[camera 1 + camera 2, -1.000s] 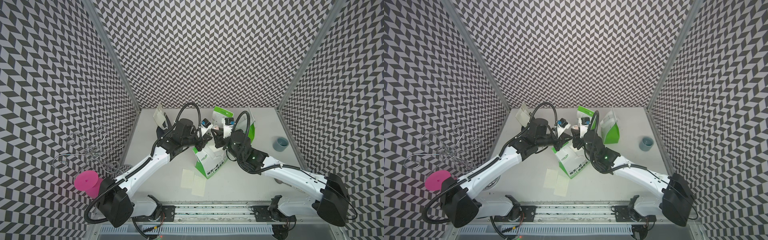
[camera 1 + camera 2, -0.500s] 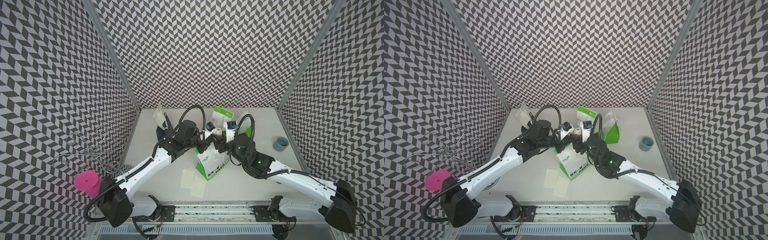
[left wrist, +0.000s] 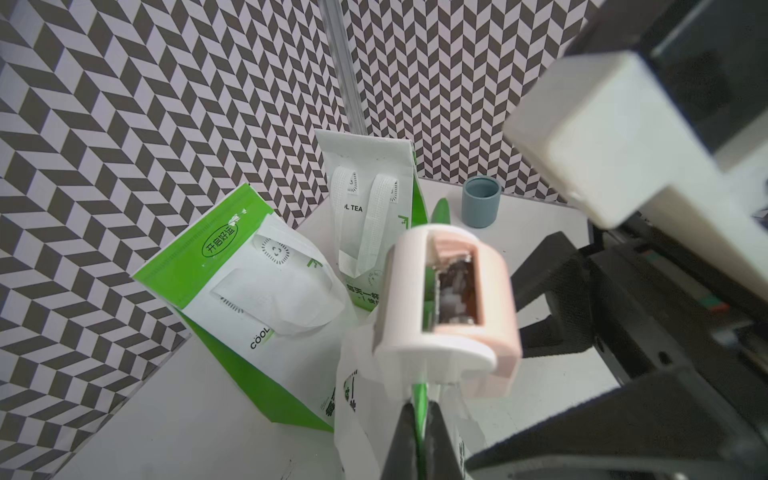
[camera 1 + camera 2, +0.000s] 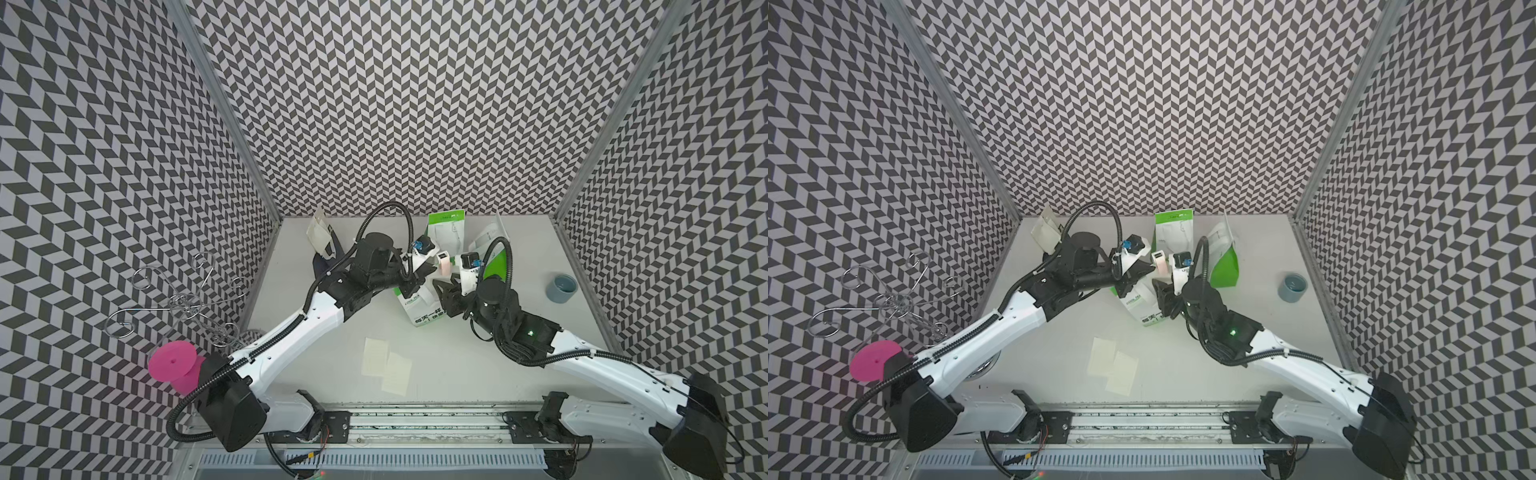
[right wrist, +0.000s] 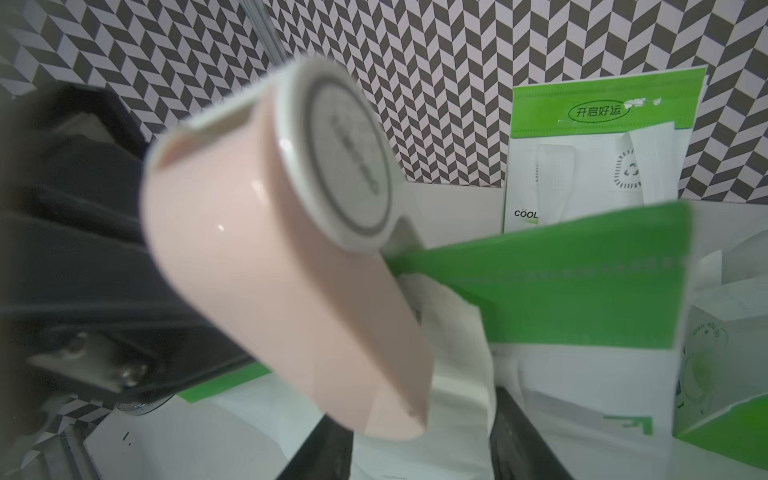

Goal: Staple the receipts to the bags
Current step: Place the stapler in the takeout bag.

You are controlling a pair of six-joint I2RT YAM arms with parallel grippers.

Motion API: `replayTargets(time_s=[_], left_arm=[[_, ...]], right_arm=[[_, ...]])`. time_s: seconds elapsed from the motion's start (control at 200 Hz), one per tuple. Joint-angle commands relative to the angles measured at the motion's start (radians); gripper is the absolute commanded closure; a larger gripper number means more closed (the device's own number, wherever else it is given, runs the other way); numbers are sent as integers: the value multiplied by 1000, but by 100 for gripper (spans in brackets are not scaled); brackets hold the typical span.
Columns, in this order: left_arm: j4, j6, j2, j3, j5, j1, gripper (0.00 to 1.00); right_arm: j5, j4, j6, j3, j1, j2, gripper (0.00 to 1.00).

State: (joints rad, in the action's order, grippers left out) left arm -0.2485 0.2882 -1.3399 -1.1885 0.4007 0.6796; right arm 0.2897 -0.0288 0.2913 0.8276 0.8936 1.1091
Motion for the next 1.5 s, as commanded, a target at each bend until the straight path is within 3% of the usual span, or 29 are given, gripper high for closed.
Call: replayTargets(time_s=[0.0, 0.21, 0.406, 0.481, 0.591, 0.746, 0.956, 1.242, 1.392, 1.492], left_arm=[[19, 28, -2, -43, 7, 8, 100], [-4, 38, 0, -47, 25, 8, 100], [-93, 84, -9, -71, 75, 8, 100], [-126, 100, -13, -85, 99, 8, 100], [-122, 100, -8, -79, 112, 8, 100], [-121, 100, -8, -76, 118, 8, 100], [-127, 102, -11, -82, 138, 13, 100], [-130, 114, -4, -86, 128, 15, 100], [-144, 121, -9, -98, 131, 15, 100], [-191, 139, -21, -120, 147, 16, 100]], right_arm=[[-13, 18, -35, 10, 4, -74, 44], [-8, -8, -40, -20, 2, -197, 39], [-86, -82, -106, 83, -17, -214, 31], [-101, -86, -115, 117, -26, -224, 35], [-104, -55, -118, 149, -29, -224, 49], [-80, -70, -133, 223, -30, -161, 57], [-72, -97, -160, 237, -29, -93, 54], [-44, -193, -141, 219, -29, -56, 71], [-20, -188, -136, 202, -29, -89, 69], [-5, -176, -157, 218, -30, -120, 48]])
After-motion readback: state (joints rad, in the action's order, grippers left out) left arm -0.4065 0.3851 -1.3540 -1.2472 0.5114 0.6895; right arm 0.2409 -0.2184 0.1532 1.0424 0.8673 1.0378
